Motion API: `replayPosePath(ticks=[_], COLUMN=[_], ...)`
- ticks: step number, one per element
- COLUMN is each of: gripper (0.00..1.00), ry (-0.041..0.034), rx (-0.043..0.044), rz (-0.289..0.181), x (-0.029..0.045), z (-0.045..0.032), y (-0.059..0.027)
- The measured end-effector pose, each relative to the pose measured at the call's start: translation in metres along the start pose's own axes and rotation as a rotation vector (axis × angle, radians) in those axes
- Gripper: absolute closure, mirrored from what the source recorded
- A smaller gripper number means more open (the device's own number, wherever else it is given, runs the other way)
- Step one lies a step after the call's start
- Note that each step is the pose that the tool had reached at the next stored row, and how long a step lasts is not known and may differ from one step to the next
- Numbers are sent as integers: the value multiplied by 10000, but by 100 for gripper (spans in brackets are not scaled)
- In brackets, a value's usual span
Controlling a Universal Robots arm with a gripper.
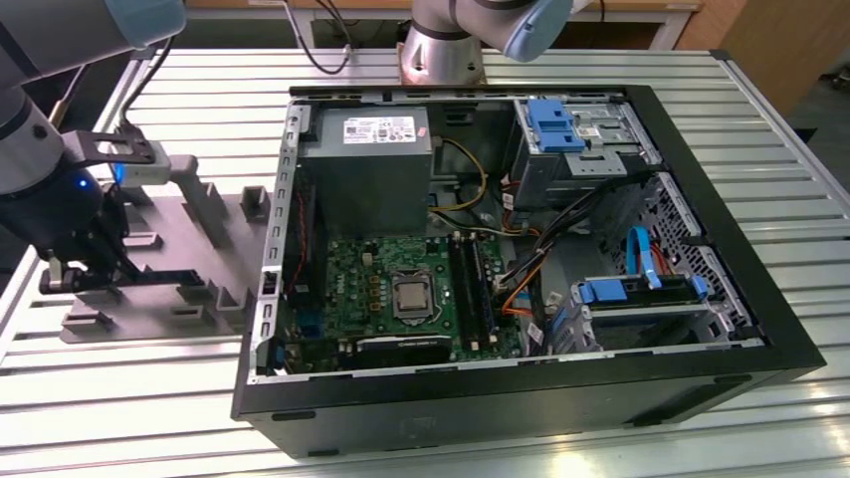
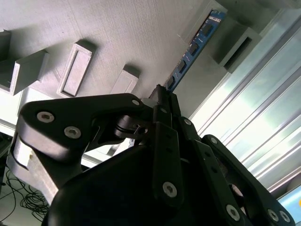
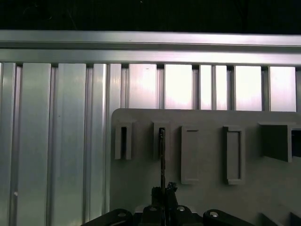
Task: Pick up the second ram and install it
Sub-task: 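Pick up the second ram and move it above second insertion slot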
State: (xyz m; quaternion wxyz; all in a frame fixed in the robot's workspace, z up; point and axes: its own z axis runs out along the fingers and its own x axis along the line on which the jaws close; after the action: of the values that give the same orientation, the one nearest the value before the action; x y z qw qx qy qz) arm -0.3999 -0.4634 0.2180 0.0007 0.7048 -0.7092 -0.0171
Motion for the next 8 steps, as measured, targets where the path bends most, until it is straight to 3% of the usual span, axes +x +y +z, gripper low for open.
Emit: replayPosePath(ticks=[8], gripper=[86], ry=[-2], rx=[2], rz=[0], x=[-1], z=[-43], y=[1])
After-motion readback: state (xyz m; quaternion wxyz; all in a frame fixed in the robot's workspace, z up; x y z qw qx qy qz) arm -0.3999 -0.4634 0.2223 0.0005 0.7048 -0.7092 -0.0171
